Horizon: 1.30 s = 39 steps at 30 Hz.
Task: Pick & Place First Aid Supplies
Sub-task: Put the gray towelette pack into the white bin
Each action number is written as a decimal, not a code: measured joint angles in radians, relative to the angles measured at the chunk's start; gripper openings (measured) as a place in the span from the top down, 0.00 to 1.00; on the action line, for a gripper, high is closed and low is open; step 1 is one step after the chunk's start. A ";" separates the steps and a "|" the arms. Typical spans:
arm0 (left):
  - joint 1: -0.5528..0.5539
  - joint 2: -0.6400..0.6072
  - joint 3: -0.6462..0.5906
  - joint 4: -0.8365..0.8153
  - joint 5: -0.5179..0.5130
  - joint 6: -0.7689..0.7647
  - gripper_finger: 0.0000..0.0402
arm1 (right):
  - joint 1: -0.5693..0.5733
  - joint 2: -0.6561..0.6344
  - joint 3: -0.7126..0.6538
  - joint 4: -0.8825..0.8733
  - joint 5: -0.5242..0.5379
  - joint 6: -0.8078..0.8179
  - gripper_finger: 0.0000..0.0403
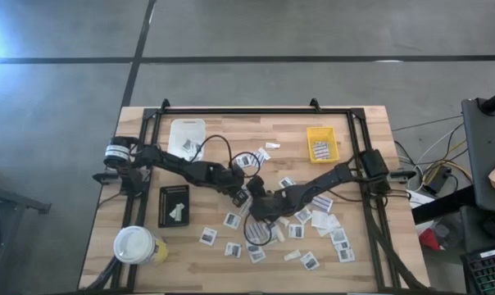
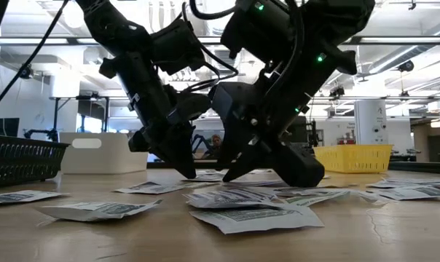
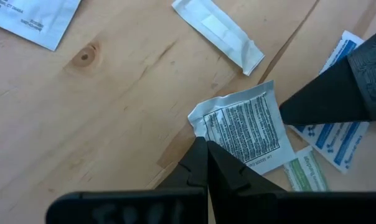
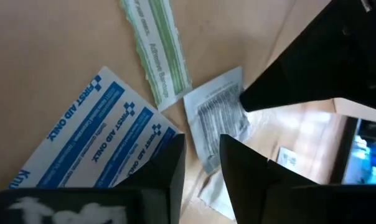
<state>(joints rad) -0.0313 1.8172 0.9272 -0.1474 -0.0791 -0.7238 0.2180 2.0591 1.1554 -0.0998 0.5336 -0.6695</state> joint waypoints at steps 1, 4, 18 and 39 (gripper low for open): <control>0.001 0.000 0.000 0.002 0.000 0.000 1.00 | 0.000 0.004 0.006 -0.003 0.008 -0.007 0.76; 0.009 0.000 0.000 0.005 0.018 -0.005 1.00 | -0.003 0.016 0.023 -0.009 0.015 -0.027 0.76; 0.058 0.000 0.000 -0.003 0.113 0.019 1.00 | 0.018 0.024 0.047 -0.028 0.104 -0.025 0.79; 0.069 0.000 0.000 0.099 0.190 0.154 1.00 | 0.018 0.022 0.043 -0.037 -0.008 0.065 0.92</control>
<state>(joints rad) 0.0380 1.8168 0.9272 -0.0487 0.1108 -0.5701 0.2363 2.0815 1.1984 -0.1365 0.5255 -0.6043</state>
